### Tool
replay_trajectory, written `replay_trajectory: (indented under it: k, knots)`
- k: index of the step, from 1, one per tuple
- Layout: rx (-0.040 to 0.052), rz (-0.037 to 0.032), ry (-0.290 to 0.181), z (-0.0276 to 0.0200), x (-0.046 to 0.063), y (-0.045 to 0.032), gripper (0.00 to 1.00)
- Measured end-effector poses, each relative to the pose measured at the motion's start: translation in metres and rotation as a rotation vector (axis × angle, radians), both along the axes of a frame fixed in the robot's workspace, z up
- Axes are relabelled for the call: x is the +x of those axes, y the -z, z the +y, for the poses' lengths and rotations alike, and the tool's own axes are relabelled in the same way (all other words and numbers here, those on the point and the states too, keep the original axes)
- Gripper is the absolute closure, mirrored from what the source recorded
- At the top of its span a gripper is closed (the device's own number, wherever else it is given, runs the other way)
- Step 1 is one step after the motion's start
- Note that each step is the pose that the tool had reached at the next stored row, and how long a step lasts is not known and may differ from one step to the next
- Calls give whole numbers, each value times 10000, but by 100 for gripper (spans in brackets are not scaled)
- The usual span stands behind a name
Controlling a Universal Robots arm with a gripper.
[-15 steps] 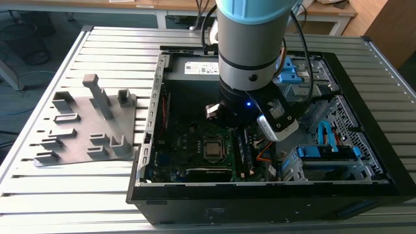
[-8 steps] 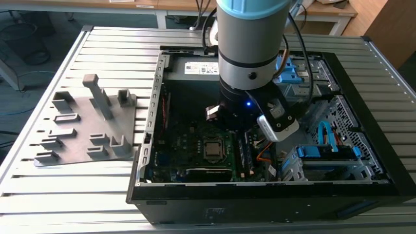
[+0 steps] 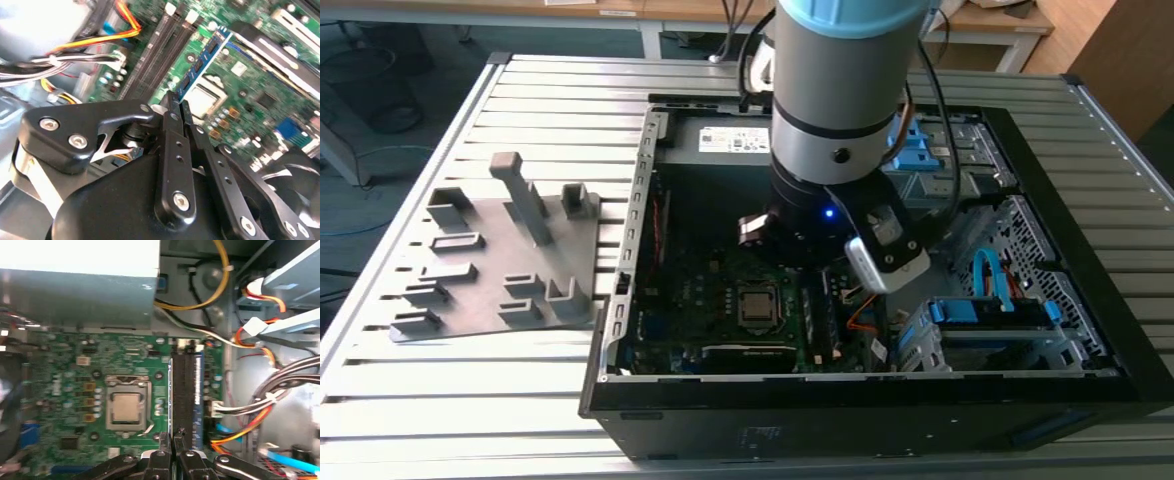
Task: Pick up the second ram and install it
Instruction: 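Insert the second ram into the second slot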
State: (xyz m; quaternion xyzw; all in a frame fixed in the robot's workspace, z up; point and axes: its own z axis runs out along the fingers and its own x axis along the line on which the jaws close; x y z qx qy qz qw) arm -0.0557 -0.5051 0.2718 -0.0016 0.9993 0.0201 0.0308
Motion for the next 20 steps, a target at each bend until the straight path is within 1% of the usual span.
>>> replay_trajectory:
  k: [4,5,10,13,20]
  knots:
    - [4,714,1,1,12,7,86]
    - [2,792,0,0,13,6,86]
    - [2,817,0,1,13,6,86]
    - [3,817,-1,1,21,8,86]
    - [2,818,0,11,96,15,86]
